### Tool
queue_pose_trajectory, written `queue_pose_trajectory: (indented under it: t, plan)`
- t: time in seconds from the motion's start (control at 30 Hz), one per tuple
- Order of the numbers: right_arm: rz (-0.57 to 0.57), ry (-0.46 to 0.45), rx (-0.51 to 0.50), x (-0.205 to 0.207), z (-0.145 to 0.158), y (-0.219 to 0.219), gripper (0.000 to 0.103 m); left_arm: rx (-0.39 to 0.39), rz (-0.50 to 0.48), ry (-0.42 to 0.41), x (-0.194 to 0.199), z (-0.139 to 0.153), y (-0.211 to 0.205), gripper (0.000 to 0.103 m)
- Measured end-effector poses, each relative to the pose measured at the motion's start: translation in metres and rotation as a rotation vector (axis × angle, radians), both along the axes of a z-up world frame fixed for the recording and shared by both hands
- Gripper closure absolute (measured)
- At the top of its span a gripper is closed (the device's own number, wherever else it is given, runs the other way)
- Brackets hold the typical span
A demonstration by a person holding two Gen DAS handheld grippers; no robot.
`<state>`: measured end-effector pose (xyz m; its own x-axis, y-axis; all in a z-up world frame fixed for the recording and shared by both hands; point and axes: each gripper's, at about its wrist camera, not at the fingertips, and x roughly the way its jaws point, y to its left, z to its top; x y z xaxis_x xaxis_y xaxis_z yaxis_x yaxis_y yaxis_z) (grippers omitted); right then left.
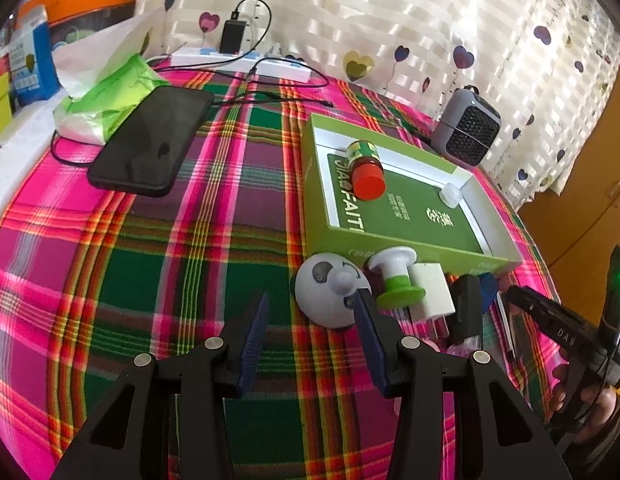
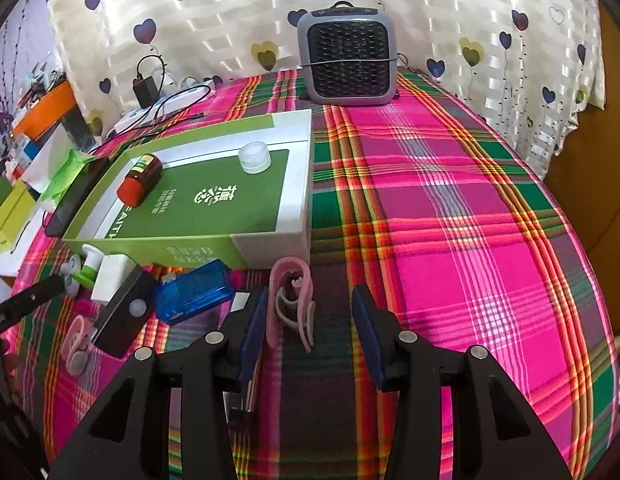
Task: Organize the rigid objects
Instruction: 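Grasp the white round gadget with the left tool while the right tool grasps the pink clip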
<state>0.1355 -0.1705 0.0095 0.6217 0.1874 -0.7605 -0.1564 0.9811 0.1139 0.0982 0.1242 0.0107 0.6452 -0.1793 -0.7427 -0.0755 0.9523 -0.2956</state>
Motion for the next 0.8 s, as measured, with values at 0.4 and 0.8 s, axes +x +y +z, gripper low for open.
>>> queue_pose_trajectory:
  t: [0.4, 0.8]
  plan:
    - [-0.024, 0.007, -0.066, 0.002, -0.002, -0.002, 0.059, 0.008, -0.029, 0.012, 0.014, -0.002, -0.007, 0.059]
    - [-0.015, 0.008, -0.075, 0.003, -0.003, 0.002, 0.056, 0.005, -0.037, 0.028, 0.023, -0.005, -0.011, 0.059]
